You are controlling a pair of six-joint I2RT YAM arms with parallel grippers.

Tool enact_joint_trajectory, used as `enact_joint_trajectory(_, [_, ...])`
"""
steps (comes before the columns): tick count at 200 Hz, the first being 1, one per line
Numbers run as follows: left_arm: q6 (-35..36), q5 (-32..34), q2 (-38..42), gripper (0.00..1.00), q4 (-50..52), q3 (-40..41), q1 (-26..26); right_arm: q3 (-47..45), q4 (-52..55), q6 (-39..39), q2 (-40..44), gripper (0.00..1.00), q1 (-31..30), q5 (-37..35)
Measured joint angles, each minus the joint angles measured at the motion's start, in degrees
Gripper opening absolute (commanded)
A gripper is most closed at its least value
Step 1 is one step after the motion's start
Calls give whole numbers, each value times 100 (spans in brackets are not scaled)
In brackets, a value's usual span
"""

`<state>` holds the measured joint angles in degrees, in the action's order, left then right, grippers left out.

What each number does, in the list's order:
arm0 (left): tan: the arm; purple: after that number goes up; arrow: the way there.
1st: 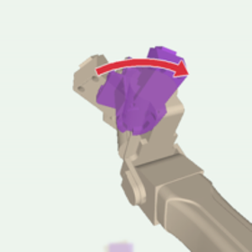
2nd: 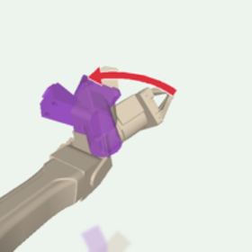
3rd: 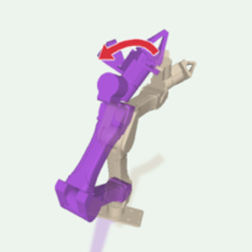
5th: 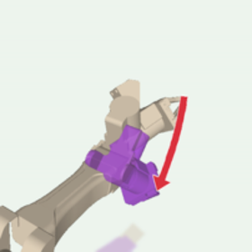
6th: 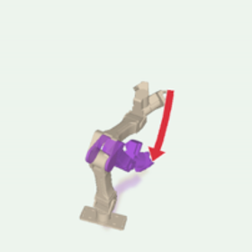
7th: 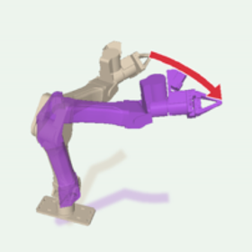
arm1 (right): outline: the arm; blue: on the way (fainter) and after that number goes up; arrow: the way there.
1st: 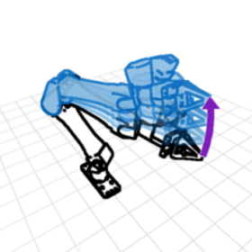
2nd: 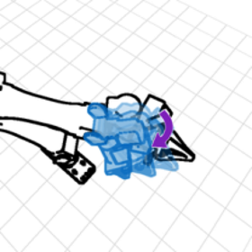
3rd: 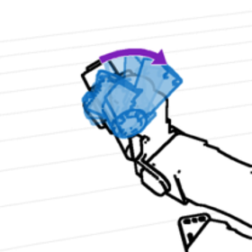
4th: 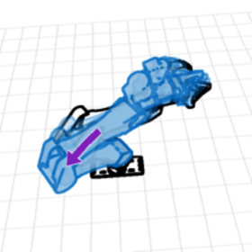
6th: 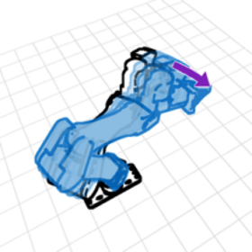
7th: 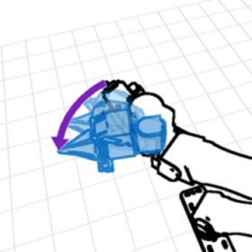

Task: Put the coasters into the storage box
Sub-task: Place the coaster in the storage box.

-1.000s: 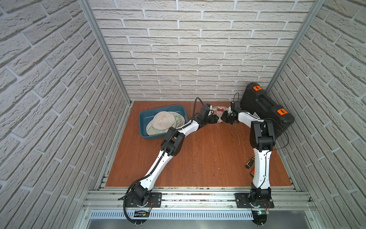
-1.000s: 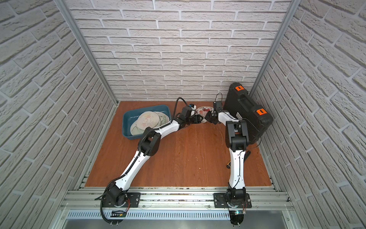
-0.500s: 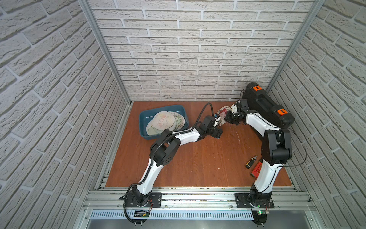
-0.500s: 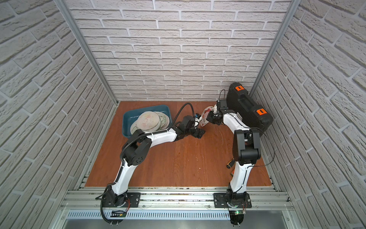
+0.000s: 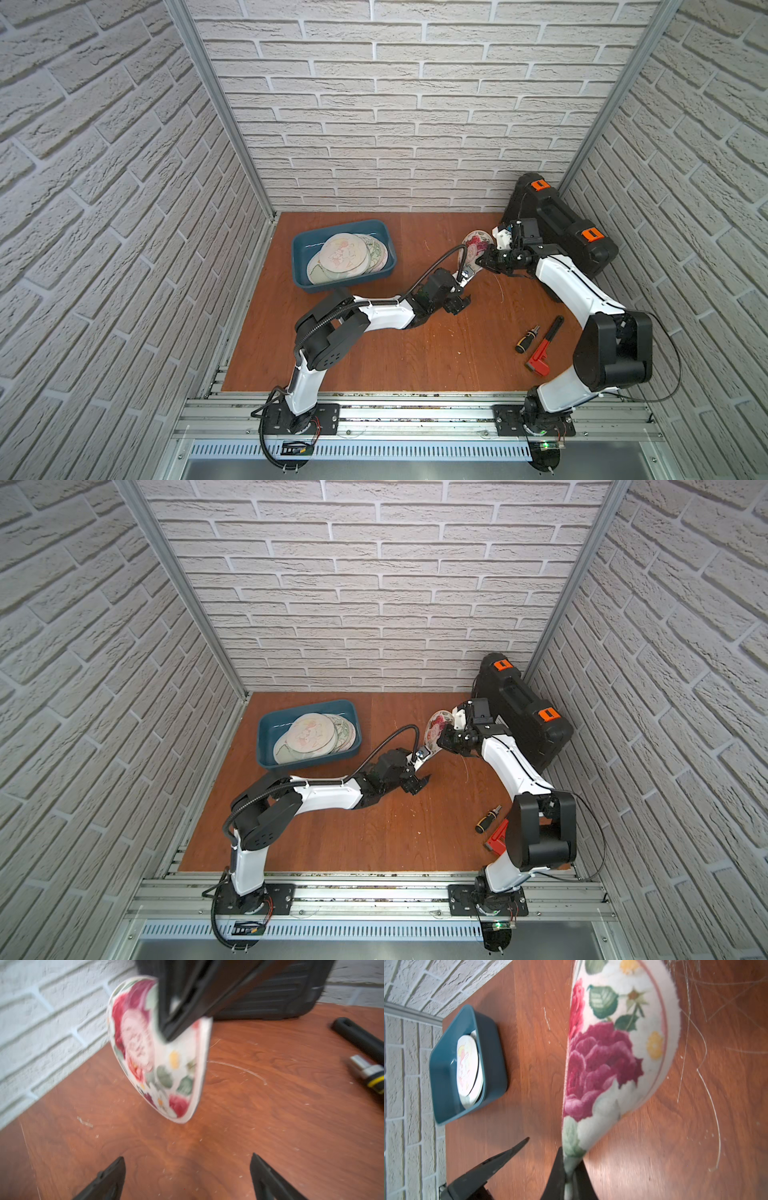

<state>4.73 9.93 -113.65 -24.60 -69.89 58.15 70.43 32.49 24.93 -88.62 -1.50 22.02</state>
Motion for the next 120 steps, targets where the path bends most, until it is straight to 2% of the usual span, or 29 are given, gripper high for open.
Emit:
enact_joint_trajectory(44, [946, 800, -155, 87, -861, -120, 566, -400, 164, -37, 761, 6, -28, 166])
enact_joint_trajectory(69, [1322, 1123, -295, 77, -1169, -197, 638, -575, 254, -35, 1075, 6, -42, 229])
enact_joint_trajectory(81, [1462, 1185, -299, 68, -1266, -197, 662, -629, 225, -33, 1180, 6, -42, 227])
enact_joint_trajectory(120, [1746, 1224, -299, 29, -1486, -197, 730, -765, 199, -33, 1510, 6, -39, 245])
